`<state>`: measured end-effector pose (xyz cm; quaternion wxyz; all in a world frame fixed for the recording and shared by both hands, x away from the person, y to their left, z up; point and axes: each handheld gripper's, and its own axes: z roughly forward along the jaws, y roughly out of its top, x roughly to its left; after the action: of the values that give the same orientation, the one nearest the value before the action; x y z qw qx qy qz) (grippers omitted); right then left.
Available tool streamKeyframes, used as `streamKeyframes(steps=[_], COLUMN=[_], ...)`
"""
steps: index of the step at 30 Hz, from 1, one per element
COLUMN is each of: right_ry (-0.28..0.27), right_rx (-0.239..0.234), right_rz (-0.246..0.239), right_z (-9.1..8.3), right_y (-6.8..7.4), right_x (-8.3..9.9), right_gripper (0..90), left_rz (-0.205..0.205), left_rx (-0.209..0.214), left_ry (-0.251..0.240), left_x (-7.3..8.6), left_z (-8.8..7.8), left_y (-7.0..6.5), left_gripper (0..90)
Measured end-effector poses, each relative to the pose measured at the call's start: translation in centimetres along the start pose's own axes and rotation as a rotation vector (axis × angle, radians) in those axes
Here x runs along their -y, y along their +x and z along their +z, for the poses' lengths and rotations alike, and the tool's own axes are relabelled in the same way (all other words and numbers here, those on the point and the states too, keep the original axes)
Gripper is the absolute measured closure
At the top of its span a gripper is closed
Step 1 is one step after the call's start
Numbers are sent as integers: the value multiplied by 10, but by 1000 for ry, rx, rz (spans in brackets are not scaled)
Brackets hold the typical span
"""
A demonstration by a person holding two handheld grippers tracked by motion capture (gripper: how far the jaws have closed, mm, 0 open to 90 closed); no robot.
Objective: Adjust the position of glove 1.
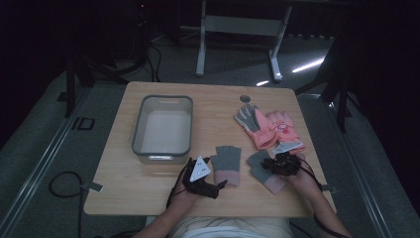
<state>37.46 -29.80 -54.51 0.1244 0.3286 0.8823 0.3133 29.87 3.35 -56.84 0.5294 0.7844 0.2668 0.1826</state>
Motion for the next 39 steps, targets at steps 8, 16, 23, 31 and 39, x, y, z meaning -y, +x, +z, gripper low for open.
streamKeyframes(steps=[8,16,23,31,39], right_ry=[37,-54,-175,-236,-210], right_rx=[17,55,96,215,299], right_rz=[53,109,237,375,501], right_z=[-1,-28,-61,-79,-57], right_y=[4,18,33,49,46], right_x=[-6,-10,-18,-18,-3], right_gripper=[846,851,853,852,852], left_rz=[-4,-3,-1,2,2], left_rx=[1,2,1,-1,0], left_ry=[1,1,3,3,2], left_x=[0,0,0,0,0], left_z=[0,0,0,0,0], left_y=[0,0,0,0,0], left_gripper=[7,7,7,7,7])
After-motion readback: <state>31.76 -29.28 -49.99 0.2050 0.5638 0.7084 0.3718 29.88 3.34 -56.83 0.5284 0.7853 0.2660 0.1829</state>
